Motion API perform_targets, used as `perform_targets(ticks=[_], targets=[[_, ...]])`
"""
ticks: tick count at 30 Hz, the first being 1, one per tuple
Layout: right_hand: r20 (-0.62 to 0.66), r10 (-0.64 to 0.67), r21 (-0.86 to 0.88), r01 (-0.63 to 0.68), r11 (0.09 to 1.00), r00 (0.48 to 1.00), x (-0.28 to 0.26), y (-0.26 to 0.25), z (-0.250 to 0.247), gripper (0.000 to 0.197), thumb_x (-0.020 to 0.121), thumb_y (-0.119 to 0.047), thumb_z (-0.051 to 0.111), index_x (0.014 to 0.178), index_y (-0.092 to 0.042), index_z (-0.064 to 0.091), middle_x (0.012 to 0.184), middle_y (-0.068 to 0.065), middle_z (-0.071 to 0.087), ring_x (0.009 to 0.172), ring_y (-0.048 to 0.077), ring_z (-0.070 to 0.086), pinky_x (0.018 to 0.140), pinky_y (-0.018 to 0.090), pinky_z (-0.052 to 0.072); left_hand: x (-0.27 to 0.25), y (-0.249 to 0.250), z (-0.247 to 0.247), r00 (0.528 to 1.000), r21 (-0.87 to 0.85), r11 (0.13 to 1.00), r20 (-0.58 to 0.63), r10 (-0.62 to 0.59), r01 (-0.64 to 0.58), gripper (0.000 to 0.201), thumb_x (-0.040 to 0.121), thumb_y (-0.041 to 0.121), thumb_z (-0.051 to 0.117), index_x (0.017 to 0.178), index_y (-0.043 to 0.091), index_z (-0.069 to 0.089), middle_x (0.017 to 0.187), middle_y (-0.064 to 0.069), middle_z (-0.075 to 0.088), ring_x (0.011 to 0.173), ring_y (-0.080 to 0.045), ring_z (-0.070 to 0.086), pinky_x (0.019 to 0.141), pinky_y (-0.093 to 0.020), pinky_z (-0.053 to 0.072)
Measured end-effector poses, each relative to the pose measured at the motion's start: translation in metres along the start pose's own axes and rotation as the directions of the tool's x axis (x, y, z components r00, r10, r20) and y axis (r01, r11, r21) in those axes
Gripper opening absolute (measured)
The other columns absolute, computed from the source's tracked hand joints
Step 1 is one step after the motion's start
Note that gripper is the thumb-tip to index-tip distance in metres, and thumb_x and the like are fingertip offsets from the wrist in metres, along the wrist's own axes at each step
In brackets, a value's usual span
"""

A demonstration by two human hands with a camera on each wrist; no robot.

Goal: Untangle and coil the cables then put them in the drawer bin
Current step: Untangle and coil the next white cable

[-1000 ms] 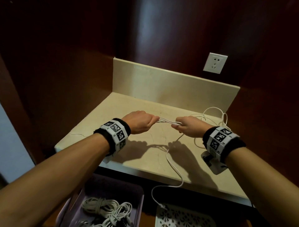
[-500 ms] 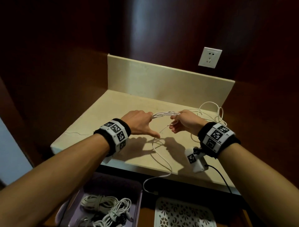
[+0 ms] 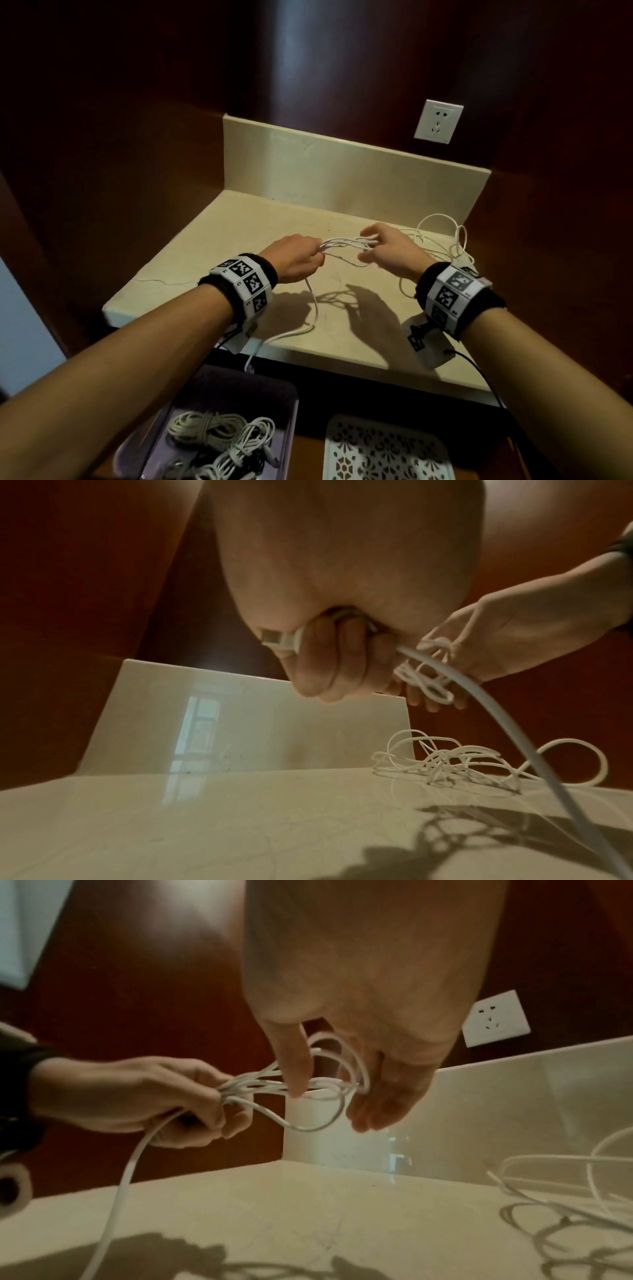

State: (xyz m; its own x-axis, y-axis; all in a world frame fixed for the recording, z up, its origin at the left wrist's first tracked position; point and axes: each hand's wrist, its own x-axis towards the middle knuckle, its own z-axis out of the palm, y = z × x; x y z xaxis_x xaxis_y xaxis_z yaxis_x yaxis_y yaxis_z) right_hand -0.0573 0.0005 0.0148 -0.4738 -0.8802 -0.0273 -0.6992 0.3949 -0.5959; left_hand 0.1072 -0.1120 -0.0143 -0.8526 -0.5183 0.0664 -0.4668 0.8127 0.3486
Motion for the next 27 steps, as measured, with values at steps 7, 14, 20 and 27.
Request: perform_targets(ticks=[7, 14, 20, 27], targets=[[0.136, -0.2, -0.482, 0.241, 0.842, 0.97, -0.006, -0.011, 0.019, 0.05, 0.086, -0.034, 0.068, 0.129, -0.021, 0.047, 0.12, 0.001, 0.06, 0.112, 0.023, 0.055, 0.095, 0.038, 0.04, -0.001, 0.012, -0.005, 1.0, -0.046, 0.999, 0.008, 0.025, -0.025, 0.025, 0.096, 0.019, 0.04, 0.096, 0.012, 0.064, 0.076, -0.002, 0.058, 0.078, -0.026, 0.056, 0.069, -0.034, 0.042], [0.075, -0.213, -0.405, 0.225, 0.886, 0.974, -0.003, -0.006, 0.018, 0.028, 0.1, -0.014, 0.035, 0.107, -0.02, 0.061, 0.087, -0.002, 0.053, 0.082, 0.02, 0.048, 0.069, 0.028, 0.032, -0.008, 0.003, -0.009, 0.997, -0.146, 0.988, -0.052, -0.048, 0.04, 0.029, 0.082, 0.003, 0.047, 0.068, 0.027, 0.056, 0.072, 0.0, 0.064, 0.072, -0.019, 0.058, 0.065, -0.03, 0.044], [0.025, -0.217, -0.161, 0.219, 0.962, 0.976, -0.001, -0.008, 0.02, 0.028, 0.095, -0.038, 0.056, 0.08, -0.019, 0.069, 0.068, -0.002, 0.059, 0.073, 0.024, 0.061, 0.07, 0.038, 0.05, -0.01, -0.002, -0.004, 0.995, -0.389, 0.918, -0.038, -0.097, 0.074, 0.027, 0.088, -0.004, 0.039, 0.071, 0.015, 0.046, 0.067, -0.007, 0.054, 0.063, -0.025, 0.052, 0.06, -0.033, 0.043], [0.068, -0.169, 0.053, 0.166, 0.985, 0.983, -0.01, -0.016, 0.019, 0.048, 0.089, -0.062, 0.052, 0.073, -0.018, 0.062, 0.06, -0.003, 0.05, 0.059, 0.015, 0.054, 0.052, 0.023, 0.041, -0.01, -0.006, -0.008, 0.99, -0.531, 0.845, -0.073, -0.119, 0.062, 0.03, 0.08, -0.011, 0.036, 0.066, 0.014, 0.044, 0.06, -0.006, 0.047, 0.053, -0.023, 0.044, 0.056, -0.033, 0.038]])
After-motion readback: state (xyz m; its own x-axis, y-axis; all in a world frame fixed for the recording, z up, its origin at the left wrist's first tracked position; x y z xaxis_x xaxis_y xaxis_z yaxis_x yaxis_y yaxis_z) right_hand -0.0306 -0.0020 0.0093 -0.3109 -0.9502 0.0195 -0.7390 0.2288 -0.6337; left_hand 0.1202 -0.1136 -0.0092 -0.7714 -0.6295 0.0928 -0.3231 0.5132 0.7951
